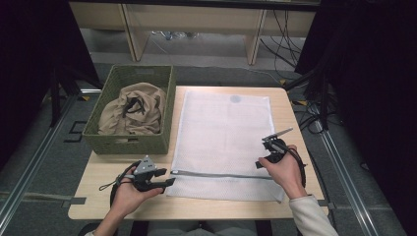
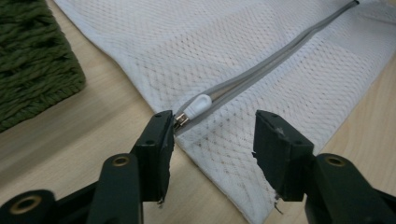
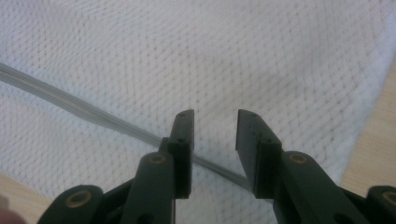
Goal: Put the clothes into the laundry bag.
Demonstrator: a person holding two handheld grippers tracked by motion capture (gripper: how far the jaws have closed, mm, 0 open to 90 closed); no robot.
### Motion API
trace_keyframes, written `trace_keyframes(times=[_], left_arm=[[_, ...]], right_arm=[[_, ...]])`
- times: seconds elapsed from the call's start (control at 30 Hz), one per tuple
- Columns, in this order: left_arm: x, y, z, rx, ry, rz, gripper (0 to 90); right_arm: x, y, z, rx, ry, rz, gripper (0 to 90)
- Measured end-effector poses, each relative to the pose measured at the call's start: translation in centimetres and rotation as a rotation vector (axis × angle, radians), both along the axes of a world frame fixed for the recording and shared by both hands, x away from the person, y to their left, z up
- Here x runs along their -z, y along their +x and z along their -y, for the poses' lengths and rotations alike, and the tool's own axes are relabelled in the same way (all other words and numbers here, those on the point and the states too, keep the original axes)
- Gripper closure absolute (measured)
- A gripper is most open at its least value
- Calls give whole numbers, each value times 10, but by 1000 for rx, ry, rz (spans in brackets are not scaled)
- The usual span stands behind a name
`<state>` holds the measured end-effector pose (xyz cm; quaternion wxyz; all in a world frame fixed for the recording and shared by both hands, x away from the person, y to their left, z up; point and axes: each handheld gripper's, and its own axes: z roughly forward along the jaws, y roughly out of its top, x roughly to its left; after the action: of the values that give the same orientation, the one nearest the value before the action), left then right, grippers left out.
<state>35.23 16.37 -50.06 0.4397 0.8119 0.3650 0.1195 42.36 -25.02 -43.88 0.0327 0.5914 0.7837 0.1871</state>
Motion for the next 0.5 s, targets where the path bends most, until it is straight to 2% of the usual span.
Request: trace_keyframes(times=[0.03, 0.07, 0.1, 0.17, 0.2, 0.23, 0.3, 0.33, 0.37, 0.4, 0.43, 0.47, 0.5], left_arm=[[1, -1, 1, -16, -11, -7, 451], [2, -1, 1, -32, -14, 3, 434], [2, 0, 1, -29, -12, -3, 425], [2, 0, 1, -25, -3, 4, 417], [2, 0, 2, -29, 8, 7, 412], [2, -1, 4, -37, -7, 3, 406], [1, -1, 3, -25, -3, 12, 405], [0, -2, 4, -33, -18, 20, 405], [0, -2, 3, -32, -9, 12, 405], [-1, -3, 4, -32, -22, 4, 406], [-1, -3, 4, -32, -22, 4, 406], [0, -3, 4, -29, -15, 6, 405], [1, -4, 4, -31, -14, 19, 405]], right_arm=[[2, 3, 0, -41, -4, 31, 682], [3, 4, -6, -51, 11, 17, 679], [5, 6, -7, -85, 2, 42, 678], [4, 6, -11, -75, 3, 29, 676], [5, 7, -15, -117, 16, 35, 672], [6, 8, -16, -142, 24, 40, 670], [5, 8, -23, -139, 21, 30, 661], [6, 10, -25, -156, 22, 38, 655], [6, 10, -29, -161, 21, 45, 653], [7, 11, -31, -192, 15, 65, 650], [7, 10, -37, -177, 17, 45, 647], [8, 11, -40, -209, 14, 56, 646], [8, 11, -40, -209, 14, 56, 646]])
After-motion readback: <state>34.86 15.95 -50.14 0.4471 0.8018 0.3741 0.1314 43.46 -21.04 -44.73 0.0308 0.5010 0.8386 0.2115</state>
